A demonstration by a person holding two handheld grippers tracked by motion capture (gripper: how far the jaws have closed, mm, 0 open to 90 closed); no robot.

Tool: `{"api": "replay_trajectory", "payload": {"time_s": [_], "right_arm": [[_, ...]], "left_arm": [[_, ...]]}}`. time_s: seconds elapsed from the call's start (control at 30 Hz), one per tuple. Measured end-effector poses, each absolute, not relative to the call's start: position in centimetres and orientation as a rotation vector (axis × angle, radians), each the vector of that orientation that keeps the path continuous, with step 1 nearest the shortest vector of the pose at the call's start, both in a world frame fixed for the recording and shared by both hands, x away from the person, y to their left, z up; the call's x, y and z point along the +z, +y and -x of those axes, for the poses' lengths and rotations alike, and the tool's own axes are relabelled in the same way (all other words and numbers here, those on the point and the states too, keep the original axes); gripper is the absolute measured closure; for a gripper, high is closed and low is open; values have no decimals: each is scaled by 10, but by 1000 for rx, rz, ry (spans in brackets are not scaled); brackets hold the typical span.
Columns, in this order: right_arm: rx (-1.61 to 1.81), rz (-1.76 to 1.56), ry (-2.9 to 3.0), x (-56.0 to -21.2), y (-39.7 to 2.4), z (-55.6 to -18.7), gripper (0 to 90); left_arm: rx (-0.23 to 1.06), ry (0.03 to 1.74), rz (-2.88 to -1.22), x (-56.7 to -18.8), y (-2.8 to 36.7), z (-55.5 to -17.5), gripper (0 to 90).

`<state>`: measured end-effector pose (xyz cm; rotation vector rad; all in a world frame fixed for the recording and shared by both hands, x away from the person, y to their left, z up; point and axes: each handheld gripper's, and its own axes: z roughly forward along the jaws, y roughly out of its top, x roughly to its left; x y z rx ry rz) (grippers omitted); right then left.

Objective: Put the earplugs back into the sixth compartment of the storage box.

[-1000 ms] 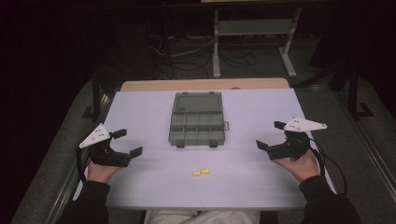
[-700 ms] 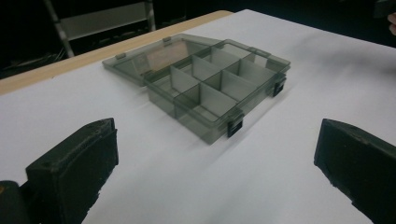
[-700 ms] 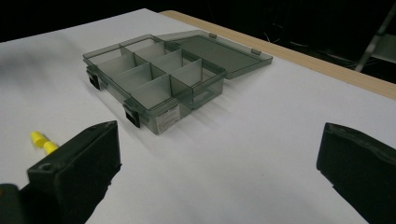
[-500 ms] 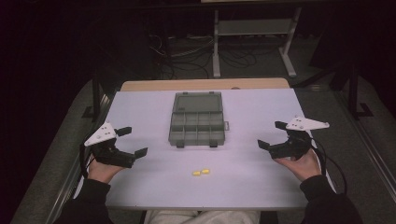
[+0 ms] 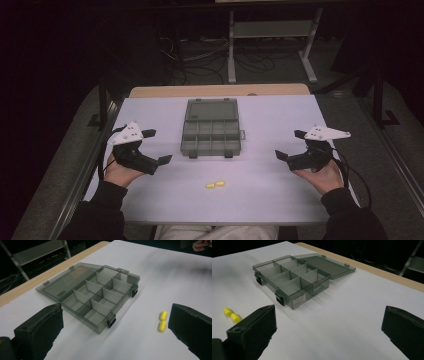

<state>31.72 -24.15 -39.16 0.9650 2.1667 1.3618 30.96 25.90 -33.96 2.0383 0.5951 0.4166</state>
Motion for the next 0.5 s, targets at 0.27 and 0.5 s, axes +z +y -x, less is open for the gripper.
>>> {"api": "replay_trajectory", "payload": {"time_s": [0.27, 0.5], "right_arm": [[1364, -964, 2168, -391, -242, -317, 0], [1353, -954, 2178, -392, -240, -317, 0]], "left_arm": [[366, 531, -2110, -345, 237, -317, 0], [337, 471, -2156, -348, 216, -317, 0]]}}
